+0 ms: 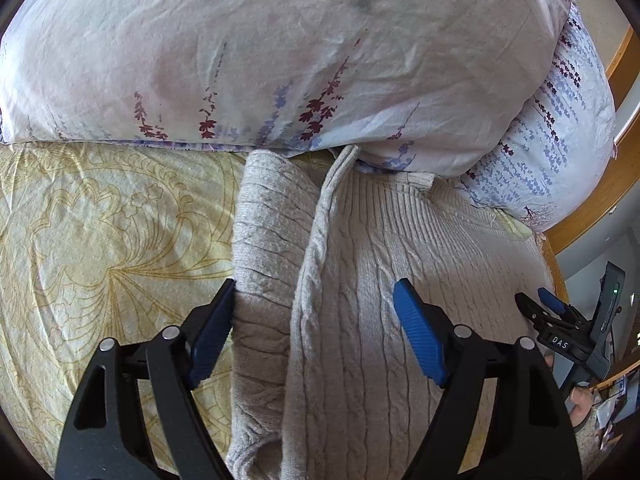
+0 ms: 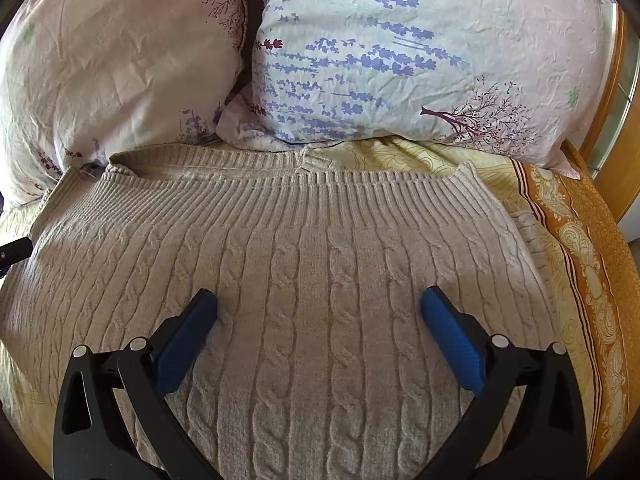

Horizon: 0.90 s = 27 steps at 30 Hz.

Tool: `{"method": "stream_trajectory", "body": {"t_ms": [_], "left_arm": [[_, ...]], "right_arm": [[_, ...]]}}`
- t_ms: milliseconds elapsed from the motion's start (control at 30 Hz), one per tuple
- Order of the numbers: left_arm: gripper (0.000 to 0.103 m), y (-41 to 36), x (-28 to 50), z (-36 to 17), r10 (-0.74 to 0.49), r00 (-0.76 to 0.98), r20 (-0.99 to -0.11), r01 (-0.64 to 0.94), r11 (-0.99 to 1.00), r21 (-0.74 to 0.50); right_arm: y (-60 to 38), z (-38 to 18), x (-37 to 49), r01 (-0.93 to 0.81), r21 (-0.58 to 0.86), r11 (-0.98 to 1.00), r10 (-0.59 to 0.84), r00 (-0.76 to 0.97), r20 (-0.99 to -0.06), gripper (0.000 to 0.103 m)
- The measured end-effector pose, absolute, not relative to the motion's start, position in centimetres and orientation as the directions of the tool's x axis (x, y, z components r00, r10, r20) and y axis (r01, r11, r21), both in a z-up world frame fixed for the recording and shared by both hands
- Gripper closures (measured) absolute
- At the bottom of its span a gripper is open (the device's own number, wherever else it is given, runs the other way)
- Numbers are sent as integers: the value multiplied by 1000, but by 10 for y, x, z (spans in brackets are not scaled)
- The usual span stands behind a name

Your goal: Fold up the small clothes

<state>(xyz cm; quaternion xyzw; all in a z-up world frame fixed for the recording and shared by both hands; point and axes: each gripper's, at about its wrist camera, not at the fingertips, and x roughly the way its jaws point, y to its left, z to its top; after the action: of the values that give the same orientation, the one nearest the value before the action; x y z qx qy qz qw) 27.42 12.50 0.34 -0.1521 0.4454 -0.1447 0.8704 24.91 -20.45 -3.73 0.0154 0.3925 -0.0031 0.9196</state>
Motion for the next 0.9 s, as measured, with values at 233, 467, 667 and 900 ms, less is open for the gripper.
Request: {"method": "stream_trajectory", "body": {"t_ms": [233,467,667,900], "left_arm": [[43,146,277,0,-501,532,-682,75,831,-552],[50,163,278,-11,-623,493,-608,30,710,-704],[70,166,281,-11,-565,486,-667,-10,759,-651],[39,153,282,-3,-601,418,-681,58,766,-640]], "right_arm": [[-205,-37,249,3,30,1000,20,693,-721,1],[-205,-37,248,-7,29,1000,26,693,-720,1],[-205,-36,248,-18,29,999,33,694,-719,1],[-205,-35,248,-22,29,999,36,694,-719,1]]}}
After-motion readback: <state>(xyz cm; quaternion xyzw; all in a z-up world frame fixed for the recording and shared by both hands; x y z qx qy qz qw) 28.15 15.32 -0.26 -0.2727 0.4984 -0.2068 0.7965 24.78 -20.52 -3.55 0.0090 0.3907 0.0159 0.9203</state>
